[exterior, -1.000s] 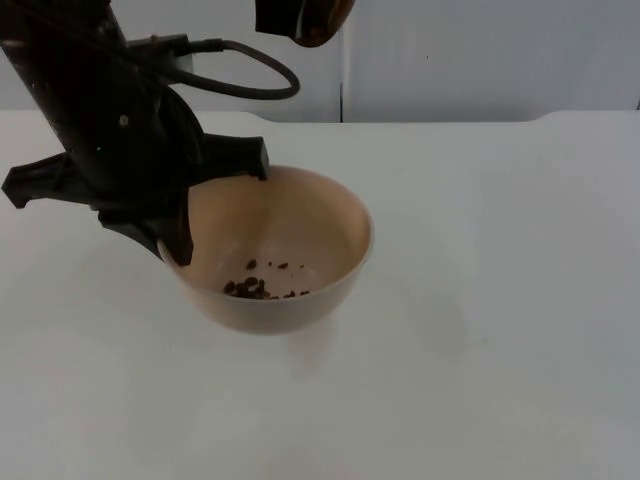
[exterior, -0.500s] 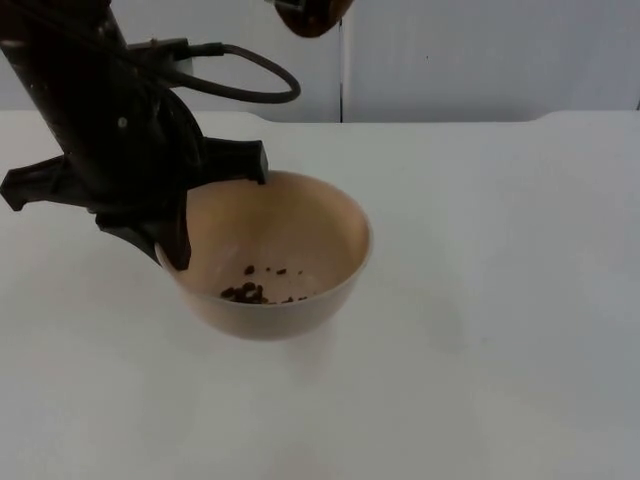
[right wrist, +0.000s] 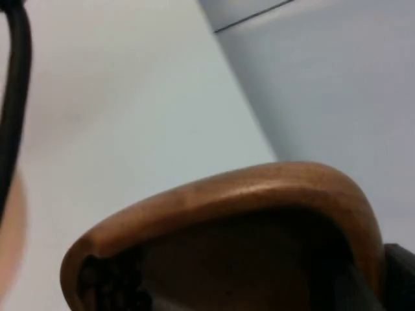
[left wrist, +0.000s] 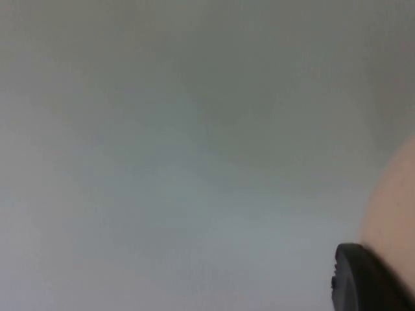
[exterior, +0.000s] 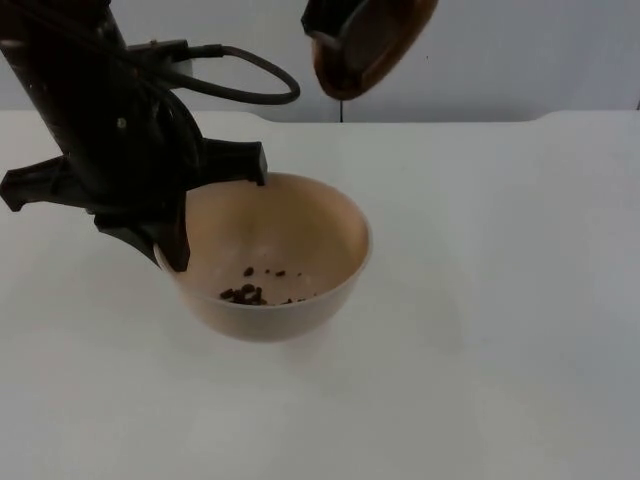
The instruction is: Pick up the bowl with the left hand and pour the coffee beans from the cup into the bowl with the right hand.
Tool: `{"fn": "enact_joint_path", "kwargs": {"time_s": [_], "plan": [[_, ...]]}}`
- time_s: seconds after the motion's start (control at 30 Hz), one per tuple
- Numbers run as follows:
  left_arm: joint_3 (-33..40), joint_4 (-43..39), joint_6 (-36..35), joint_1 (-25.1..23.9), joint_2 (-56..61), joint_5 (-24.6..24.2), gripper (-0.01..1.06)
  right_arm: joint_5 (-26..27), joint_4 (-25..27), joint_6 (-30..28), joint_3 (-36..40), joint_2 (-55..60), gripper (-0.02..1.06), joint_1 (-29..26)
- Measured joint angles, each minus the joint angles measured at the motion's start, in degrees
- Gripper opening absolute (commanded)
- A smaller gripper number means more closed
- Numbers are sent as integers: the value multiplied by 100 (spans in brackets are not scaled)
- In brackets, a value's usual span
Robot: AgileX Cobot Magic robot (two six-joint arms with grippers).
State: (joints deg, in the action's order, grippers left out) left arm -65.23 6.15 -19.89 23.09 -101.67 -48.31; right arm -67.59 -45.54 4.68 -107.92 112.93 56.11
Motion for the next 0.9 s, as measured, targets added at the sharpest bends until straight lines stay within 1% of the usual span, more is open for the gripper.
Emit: {"fn": "enact_joint_path", "kwargs": {"time_s": [0.1,0.13,0.2,0.23,0.27,0.3,0.43,0.47,0.6,0.63,0.7,0.77,0.8,0.9], "plan": [[0,0,0,0,0,0,0,211,704,-77,0,0,0,-314],[0,0,0,0,0,0,0,211,704,-77,0,0,0,-314],[0,0,0,0,0,0,0,307,1167,-211,0,0,0,-526],[0,0,0,0,0,12,0,370,1591,-355,0,0,0,-703],[0,0,0,0,0,12,0,407,1889,-468,0,0,0,-808],[0,0,0,0,0,12,0,407,1889,-468,0,0,0,-808],[0,0,0,0,0,59,0,476,3091,-995,0,0,0,-1303],[0,0,0,0,0,59,0,476,3091,-995,0,0,0,-1303],[0,0,0,0,0,70,0,476,4158,-1372,0,0,0,-1868],[0,0,0,0,0,70,0,476,4158,-1372,0,0,0,-1868],[0,0,0,0,0,81,0,476,4554,-1479,0,0,0,-2085],[0,-51,0,0,0,132,0,476,4737,-1520,0,0,0,-2287],[0,-51,0,0,0,132,0,476,4737,-1520,0,0,0,-2287],[0,-99,0,0,0,179,0,529,4802,-1520,0,0,0,-2515]]}}
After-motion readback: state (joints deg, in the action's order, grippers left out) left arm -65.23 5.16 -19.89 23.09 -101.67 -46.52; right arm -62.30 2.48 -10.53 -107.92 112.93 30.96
